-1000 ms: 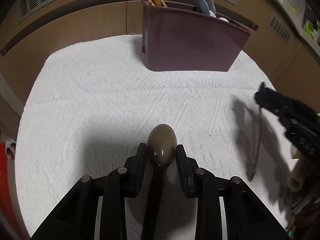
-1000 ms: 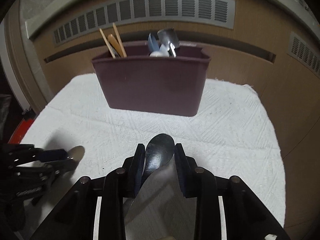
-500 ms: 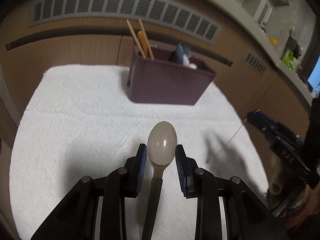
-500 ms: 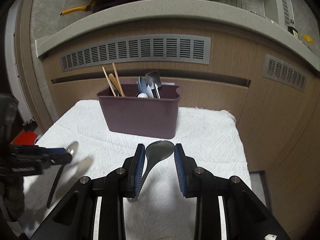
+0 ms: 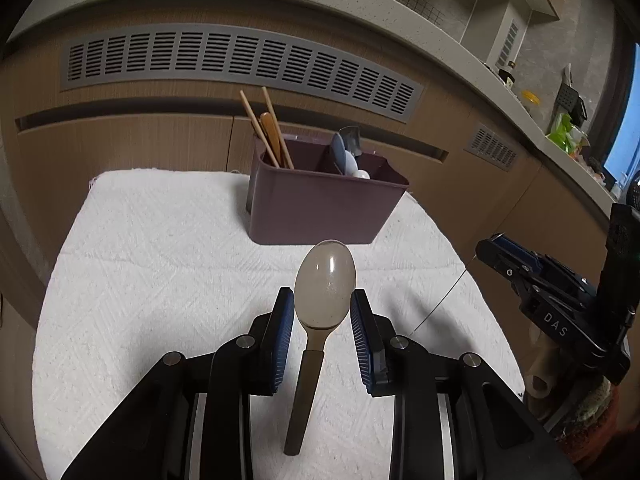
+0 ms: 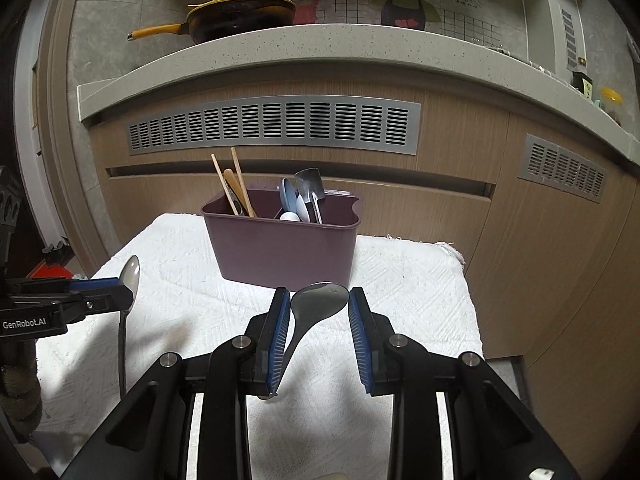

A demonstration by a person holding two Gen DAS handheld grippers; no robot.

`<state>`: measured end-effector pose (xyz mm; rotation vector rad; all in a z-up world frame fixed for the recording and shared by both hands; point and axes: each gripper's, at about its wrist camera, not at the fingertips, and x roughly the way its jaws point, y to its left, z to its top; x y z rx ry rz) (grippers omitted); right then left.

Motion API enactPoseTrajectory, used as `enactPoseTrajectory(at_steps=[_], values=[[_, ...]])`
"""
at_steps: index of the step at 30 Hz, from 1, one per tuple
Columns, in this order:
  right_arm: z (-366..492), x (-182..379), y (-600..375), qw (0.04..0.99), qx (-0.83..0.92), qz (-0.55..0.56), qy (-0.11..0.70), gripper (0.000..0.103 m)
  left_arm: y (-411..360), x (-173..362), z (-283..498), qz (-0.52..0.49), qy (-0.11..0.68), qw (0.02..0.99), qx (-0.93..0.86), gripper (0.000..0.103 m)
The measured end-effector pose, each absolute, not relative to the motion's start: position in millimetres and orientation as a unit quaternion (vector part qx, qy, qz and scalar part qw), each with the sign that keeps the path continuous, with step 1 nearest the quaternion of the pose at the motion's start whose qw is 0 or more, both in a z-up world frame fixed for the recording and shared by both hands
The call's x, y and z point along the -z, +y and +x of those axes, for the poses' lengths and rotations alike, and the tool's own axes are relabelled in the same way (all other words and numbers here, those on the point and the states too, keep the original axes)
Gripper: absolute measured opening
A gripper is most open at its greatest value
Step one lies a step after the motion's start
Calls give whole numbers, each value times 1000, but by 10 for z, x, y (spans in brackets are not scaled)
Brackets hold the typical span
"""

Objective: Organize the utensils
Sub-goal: 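Lift both spoons up toward the maroon caddy with both tools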

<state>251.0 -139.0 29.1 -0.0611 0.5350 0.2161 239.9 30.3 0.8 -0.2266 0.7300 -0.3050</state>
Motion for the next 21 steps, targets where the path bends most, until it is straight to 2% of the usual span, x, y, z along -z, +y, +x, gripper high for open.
enactPoseTrajectory(at_steps=[21], values=[[2482, -341, -1399, 959, -105, -34, 260, 28, 266, -274, 2266, -103, 322, 928, 159, 29]])
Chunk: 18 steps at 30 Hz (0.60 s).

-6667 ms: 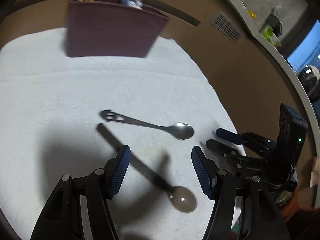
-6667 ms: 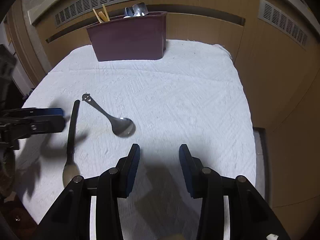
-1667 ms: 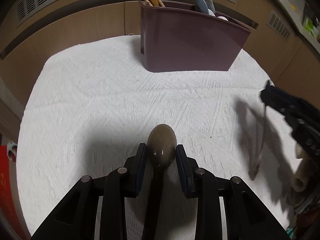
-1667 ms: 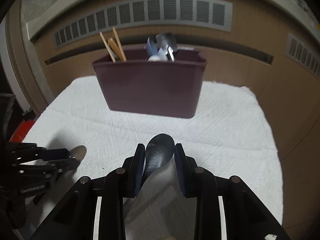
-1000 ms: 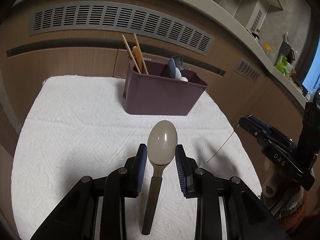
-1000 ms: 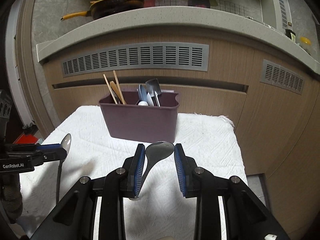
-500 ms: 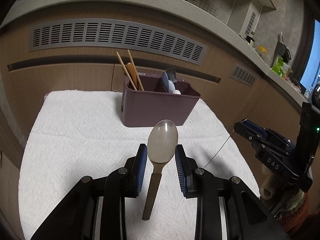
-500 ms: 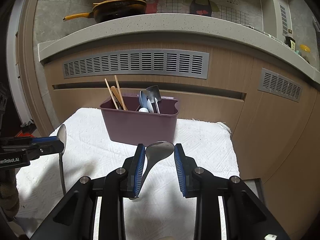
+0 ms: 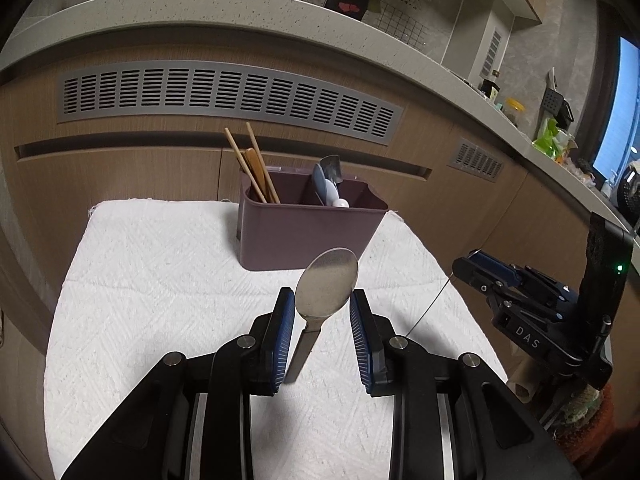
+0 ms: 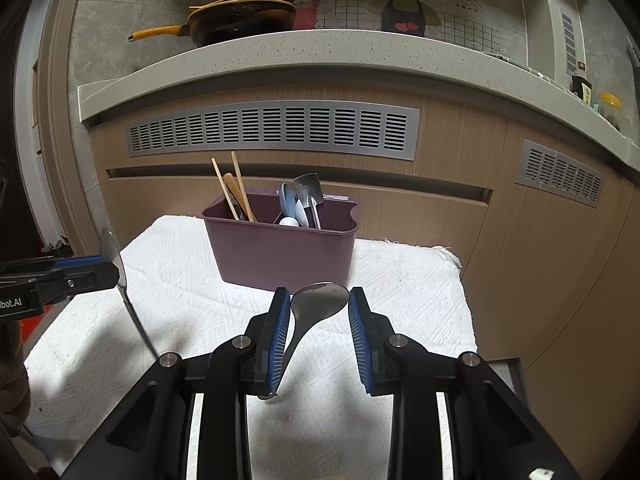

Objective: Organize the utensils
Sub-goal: 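Lift both spoons up toward the maroon caddy with both tools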

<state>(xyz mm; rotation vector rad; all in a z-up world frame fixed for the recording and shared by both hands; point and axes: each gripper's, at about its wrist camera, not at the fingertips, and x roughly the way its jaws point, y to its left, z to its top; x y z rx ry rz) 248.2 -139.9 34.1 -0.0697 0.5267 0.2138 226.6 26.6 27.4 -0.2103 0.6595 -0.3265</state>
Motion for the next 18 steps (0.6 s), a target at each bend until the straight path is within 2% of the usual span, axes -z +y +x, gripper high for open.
enactPoseTrajectory(at_steps=[18], values=[[2548, -535, -1452, 964, -105, -31, 242, 28, 185, -607, 2322, -92, 282, 940, 170, 28]])
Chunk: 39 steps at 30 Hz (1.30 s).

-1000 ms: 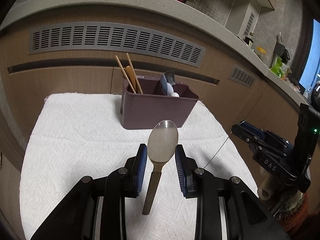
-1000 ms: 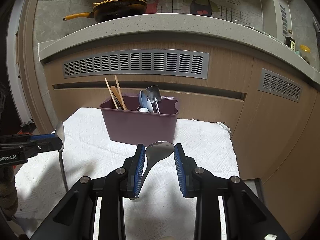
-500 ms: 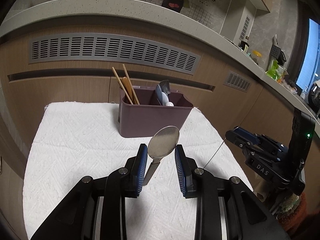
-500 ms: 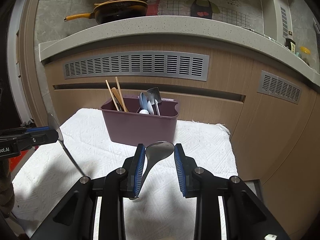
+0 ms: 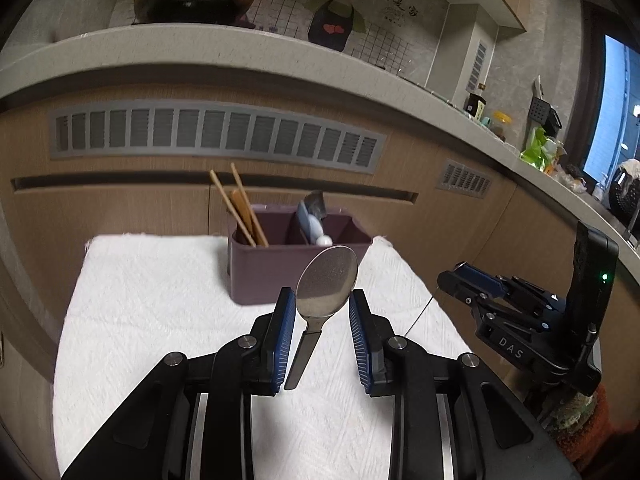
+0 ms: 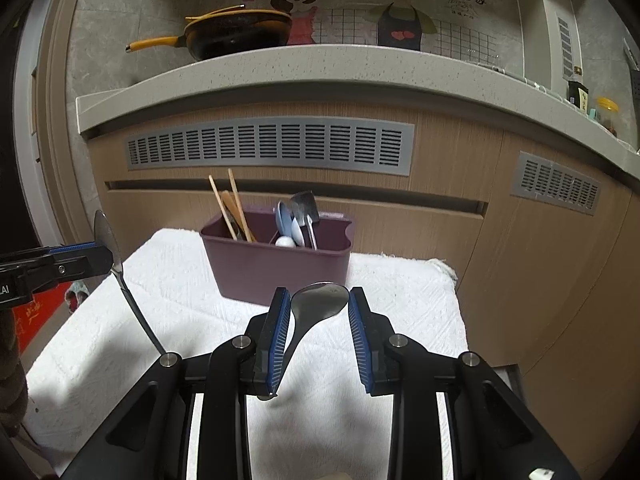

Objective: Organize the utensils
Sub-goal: 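Lift both spoons up toward the maroon caddy with both tools, then open both tools over the caddy to drop the two spoons in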

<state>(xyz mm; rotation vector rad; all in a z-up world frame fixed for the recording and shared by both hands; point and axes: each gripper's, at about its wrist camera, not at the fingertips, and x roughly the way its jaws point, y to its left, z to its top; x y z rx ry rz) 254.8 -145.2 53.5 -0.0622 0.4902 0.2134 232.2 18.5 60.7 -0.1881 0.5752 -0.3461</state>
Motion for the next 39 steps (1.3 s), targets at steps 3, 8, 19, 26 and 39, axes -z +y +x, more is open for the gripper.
enactPoseTrajectory(at_steps=[3, 8, 19, 26, 39], values=[[2624, -688, -1469, 968, -105, -33, 228, 28, 189, -797, 2401, -90, 262, 946, 168, 28], [2870, -1257, -1549, 982, -99, -23, 161, 28, 198, -1337, 2614, -88, 196, 963, 164, 28], [3834, -1451, -1348, 979, -97, -78, 161, 28, 180, -1457, 3696, -124, 167, 963, 173, 28], [4380, -739, -1179, 950, -122, -118, 262, 28, 277, -734, 4137, -180, 239, 939, 173, 29], [3667, -465, -1525, 940, -155, -36, 301, 33, 202, -387, 3250, -145, 279, 945, 89, 63]])
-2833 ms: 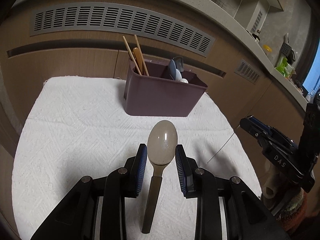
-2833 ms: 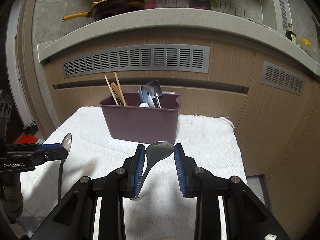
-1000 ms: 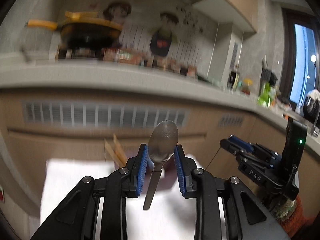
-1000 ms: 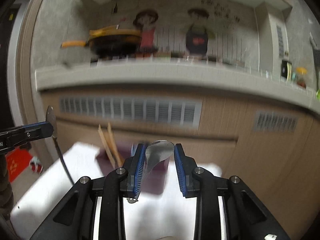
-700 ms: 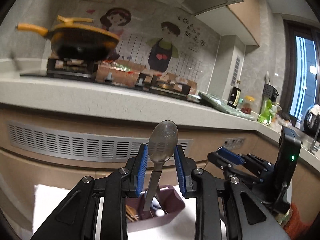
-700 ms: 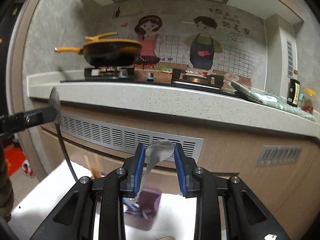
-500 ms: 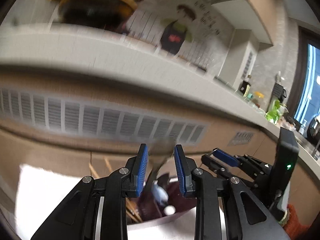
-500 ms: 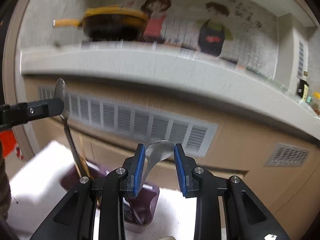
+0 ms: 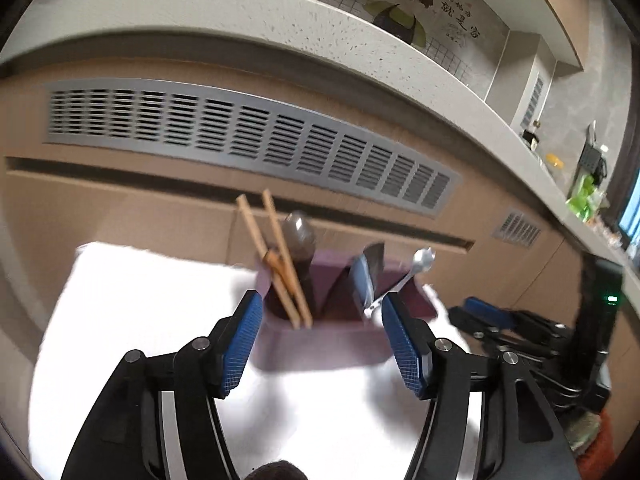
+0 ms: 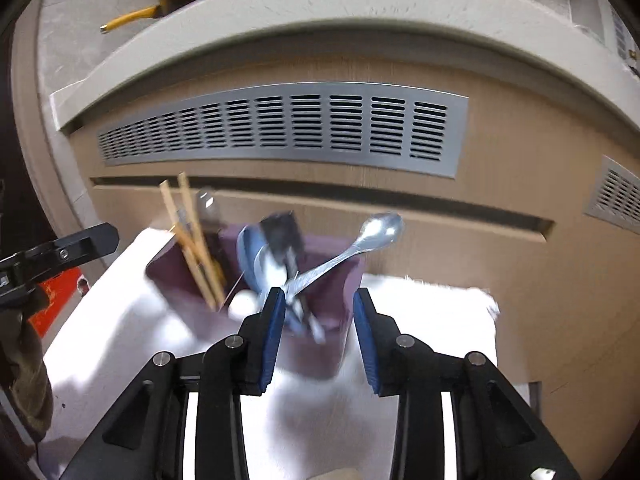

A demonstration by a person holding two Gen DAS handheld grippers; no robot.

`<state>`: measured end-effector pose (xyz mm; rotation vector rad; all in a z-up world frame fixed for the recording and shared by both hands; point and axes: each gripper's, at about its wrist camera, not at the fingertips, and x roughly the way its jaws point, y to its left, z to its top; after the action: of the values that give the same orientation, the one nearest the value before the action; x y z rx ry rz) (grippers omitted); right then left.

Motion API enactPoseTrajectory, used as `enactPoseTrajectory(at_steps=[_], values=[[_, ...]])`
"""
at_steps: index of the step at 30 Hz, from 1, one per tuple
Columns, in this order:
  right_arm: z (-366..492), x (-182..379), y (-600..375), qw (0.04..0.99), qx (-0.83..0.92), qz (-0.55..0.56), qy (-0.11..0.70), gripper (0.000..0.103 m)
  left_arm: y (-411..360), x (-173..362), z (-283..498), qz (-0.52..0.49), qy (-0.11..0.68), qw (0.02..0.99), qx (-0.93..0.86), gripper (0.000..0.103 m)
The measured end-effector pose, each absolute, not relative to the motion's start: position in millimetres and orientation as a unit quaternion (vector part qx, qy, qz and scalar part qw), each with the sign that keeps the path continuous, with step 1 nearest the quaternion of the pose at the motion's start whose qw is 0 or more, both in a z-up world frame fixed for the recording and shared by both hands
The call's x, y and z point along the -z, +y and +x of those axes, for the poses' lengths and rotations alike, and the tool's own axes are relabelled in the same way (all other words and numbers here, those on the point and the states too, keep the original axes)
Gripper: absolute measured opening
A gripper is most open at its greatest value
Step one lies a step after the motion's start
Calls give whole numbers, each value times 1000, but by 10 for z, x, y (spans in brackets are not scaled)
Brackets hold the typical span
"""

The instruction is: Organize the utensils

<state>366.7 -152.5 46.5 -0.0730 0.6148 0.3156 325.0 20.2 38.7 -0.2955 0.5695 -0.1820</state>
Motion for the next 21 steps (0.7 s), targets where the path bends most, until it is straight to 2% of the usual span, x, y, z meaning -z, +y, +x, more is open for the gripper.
enactPoseTrajectory(at_steps=[5, 11, 14, 21], values=[[2902, -437, -1459, 950, -165, -42, 261, 33, 95, -243, 2638, -105, 287, 951, 54, 64], [2226, -443, -1471, 949, -188, 43, 248, 35, 34, -168, 1845, -76, 280, 957, 3, 64], [1908, -426, -1431, 955, -177, 52, 233, 36, -29, -165, 1502, -56, 270, 961, -15, 64], [1406, -384, -1322, 962, -150, 31, 225, 37, -158, -249, 1167, -35, 255, 966, -15, 64]])
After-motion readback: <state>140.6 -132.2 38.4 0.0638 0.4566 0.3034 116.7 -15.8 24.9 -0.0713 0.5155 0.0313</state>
